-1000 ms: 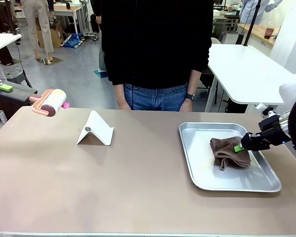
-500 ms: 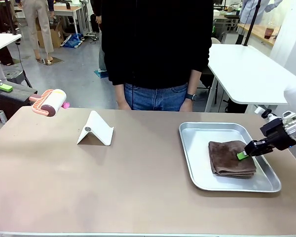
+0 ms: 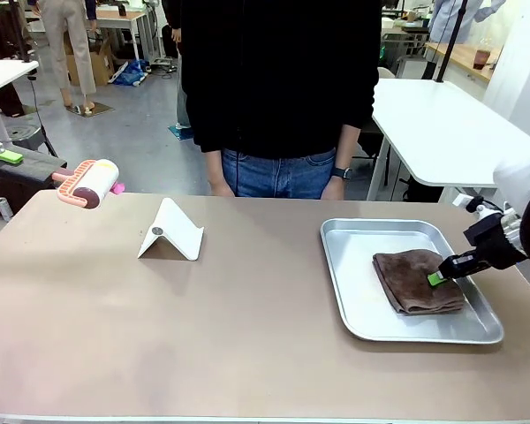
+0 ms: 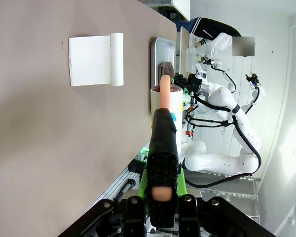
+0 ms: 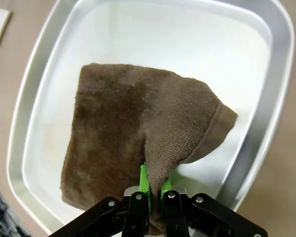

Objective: Clean the surface of the table.
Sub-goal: Clean the area not pointed to by the person.

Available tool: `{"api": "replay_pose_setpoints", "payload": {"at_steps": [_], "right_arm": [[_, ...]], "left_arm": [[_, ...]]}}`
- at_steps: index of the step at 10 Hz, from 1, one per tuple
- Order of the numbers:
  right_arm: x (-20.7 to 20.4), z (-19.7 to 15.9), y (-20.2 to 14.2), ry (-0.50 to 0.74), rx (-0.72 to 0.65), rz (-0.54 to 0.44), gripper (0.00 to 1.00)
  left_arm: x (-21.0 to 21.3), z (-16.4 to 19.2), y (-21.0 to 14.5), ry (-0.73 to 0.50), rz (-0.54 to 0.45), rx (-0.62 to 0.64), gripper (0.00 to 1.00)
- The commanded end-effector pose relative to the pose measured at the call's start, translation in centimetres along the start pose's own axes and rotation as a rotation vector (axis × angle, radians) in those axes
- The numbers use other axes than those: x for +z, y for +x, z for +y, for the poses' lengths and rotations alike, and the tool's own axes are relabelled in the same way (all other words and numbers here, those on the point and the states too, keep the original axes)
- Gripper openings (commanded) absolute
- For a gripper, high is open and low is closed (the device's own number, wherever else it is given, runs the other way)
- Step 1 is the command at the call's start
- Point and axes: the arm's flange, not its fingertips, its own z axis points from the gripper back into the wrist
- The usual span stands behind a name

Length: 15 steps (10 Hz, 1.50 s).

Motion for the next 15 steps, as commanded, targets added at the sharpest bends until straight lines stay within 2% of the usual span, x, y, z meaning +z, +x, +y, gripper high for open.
{"api": "replay_pose_setpoints", "payload": {"at_steps": [1,5,12,15], "right_arm": [[-0.6,2.0,-2.9,-0.023,0.096,0.003,0.09],[-2.7,3.7,-2.9,0.033,0.145,0.019,0.09],[-3.5,7.7,0.5,0.163,0.204,-0.071,0.09],[-2.8,7.9,1.4,0.2,0.206,-0.127,0.09]], "left_arm": [[-0.2,-0.4,-0.4,0.001,-0.002,0.005,0.23],[-0.2,-0.4,-0.4,0.001,-0.002,0.005,0.23],[-0.2,-0.4,-0.4,0.001,-0.002,0.005,0.23],[-0.2,-0.4,-0.4,0.001,-0.002,0.005,0.23]]}}
